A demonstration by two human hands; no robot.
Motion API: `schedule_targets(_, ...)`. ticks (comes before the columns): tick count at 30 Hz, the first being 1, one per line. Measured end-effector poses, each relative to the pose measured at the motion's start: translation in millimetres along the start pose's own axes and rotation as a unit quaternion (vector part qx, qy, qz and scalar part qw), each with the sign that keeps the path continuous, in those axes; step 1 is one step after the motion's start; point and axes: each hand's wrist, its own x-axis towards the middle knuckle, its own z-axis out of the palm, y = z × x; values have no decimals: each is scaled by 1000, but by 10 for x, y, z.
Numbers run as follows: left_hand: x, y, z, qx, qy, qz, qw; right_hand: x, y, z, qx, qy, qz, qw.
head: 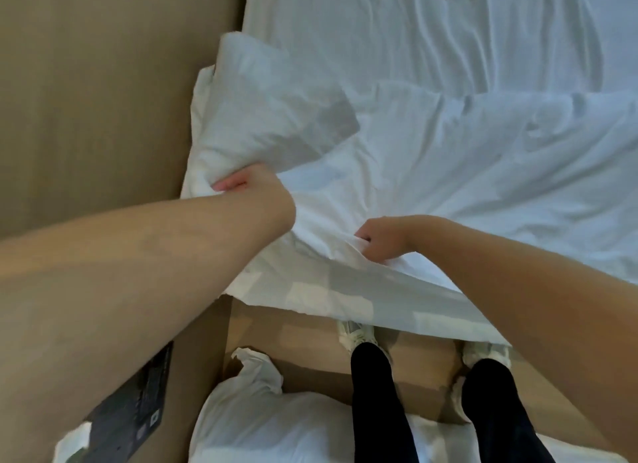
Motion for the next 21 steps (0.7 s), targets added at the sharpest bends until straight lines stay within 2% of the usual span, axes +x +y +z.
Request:
schedule_targets(1, -44, -2, 49, -30, -10, 34, 999, -91, -72, -18, 14, -47, 7, 999)
schedule_targets(4, -258, 56, 203, -127, -156, 179, 963, -159, -167, 188, 4, -130, 36, 991)
schedule_targets(5, -189, 133, 300, -164, -211, 187, 945, -109, -161, 327, -10, -133, 45, 990)
schedule_targets(6, -123, 191, 411, -225, -227, 178, 931, -45, -143, 474, -24, -123, 55, 991)
schedule_targets(8, 68, 357, 631, -299, -170, 148, 927, 135, -96, 727, -19, -59, 67, 996)
schedule_targets(10, 245, 463, 756, -357, -5, 92, 930, 295, -75, 848, -13, 45, 57, 997)
schedule_targets(12, 399, 459, 794, -356, 152, 24, 922, 428, -57, 841, -53, 149, 49, 986)
schedule_targets(15, 644, 314, 793, -342, 225, -42, 911, 548, 11, 634, -87, 275, 59, 956)
schedule_targets(18, 892, 32, 589, -369, 324, -55, 869, 652, 195, 210, -110, 395, 85, 908)
schedule_targets(20, 1107, -213, 344, -362, 378, -71, 849, 749, 342, -148, -107, 442, 117, 883)
schedule_targets(21, 1252, -342, 216, -349, 382, -78, 852, 825, 421, -340, -106, 452, 133, 876)
